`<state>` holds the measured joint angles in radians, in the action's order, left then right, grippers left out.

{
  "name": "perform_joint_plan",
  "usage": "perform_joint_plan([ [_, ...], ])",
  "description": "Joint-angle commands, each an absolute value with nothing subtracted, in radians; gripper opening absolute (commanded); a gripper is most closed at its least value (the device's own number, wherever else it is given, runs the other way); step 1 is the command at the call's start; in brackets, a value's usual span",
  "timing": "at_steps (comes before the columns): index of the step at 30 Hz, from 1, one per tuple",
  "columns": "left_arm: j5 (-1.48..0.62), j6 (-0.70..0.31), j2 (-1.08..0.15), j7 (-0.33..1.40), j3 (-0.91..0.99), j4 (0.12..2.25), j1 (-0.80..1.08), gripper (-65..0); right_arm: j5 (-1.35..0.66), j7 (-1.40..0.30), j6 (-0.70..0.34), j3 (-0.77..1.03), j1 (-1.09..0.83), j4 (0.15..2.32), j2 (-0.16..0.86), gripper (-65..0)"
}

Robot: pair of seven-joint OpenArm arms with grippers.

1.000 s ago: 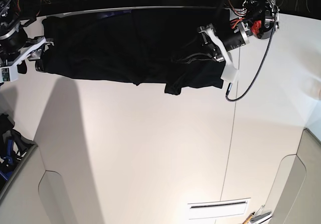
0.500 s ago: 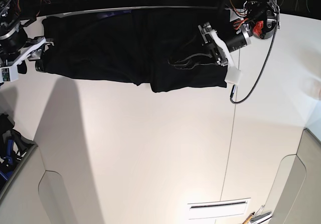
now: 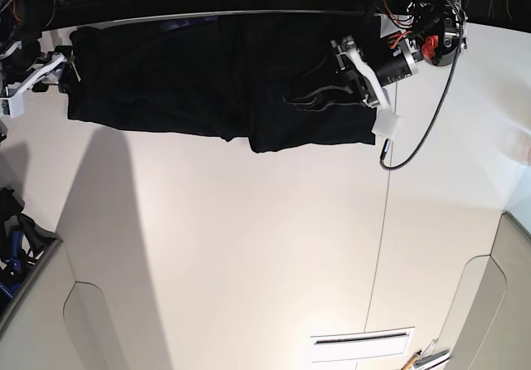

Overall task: Fold the T-shirt properly
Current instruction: 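Grasp the shirt end near the left gripper and fold it toward the middle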

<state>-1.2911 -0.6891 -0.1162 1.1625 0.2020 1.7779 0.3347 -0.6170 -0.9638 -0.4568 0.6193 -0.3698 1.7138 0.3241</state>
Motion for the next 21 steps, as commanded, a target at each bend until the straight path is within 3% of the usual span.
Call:
perform_joint_plan([
  [1,-1.319,-0.698,-0.119,1.148,0.202,1.794,0.329,-33.6,-0.671,-0.963,-0.475,0.63,-0.354,1.695,0.341,-27.3],
  [8,-1.319,-0.698,-0.119,1.148,0.202,1.794,0.33,-33.6,-0.92,-1.053,-0.558,0.629,-0.266,1.472,0.338,-27.3],
  [13,-1.319,-0.698,-0.119,1.148,0.202,1.794,0.33,-33.6,-1.052,-1.131,-0.582,0.629,-0.25,1.438,0.33,-27.7],
  [15,-1.319,-0.698,-0.119,1.149,0.202,1.794,0.33,-33.6,-1.081,-1.152,-0.585,0.629,-0.25,1.439,0.33,-34.5],
  [18,-1.318,-0.698,-0.119,1.16,0.22,1.794,0.33,-33.7,-1.083,-1.156,-0.584,0.629,-0.25,1.44,0.33,-59.7],
  [19,-1.318,-0.698,-0.119,1.169,0.236,1.794,0.331,-33.9,-1.081,-1.156,-0.584,0.629,-0.25,1.44,0.33,-65.0],
  [21,-1.318,-0.698,-0.12,1.188,0.283,1.794,0.333,-35.9,-1.081,-1.157,-0.584,0.629,-0.244,1.44,0.33,-65.0],
])
